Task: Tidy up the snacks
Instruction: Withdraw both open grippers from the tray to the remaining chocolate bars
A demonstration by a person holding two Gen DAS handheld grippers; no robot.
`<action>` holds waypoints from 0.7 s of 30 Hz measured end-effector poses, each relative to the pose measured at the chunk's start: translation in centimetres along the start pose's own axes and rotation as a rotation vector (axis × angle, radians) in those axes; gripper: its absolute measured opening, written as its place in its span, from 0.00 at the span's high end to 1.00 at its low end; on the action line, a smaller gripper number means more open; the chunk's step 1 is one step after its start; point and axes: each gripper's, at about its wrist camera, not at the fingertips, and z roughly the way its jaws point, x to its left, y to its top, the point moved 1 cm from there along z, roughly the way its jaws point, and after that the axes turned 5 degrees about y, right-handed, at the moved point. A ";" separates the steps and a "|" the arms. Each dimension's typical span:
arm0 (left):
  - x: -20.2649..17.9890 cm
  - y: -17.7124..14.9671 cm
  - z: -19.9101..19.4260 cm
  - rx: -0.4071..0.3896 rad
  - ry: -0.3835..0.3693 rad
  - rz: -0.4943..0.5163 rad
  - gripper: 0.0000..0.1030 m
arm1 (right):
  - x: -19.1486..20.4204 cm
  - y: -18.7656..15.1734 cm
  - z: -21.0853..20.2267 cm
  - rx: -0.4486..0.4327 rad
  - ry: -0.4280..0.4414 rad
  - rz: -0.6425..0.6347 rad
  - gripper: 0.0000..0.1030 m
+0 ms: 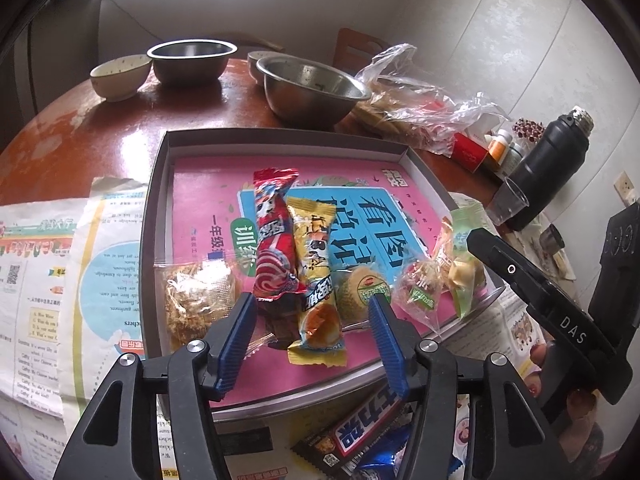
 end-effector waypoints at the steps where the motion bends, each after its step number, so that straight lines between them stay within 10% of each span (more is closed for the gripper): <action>1: 0.0 0.0 -0.1 -0.003 0.000 0.003 0.41 | 0.1 0.0 -0.1 -0.003 0.001 -0.001 0.37; 21: -1.3 -0.1 -2.9 -0.069 0.030 0.043 0.32 | 2.6 0.4 -3.6 -0.096 0.050 -0.083 0.30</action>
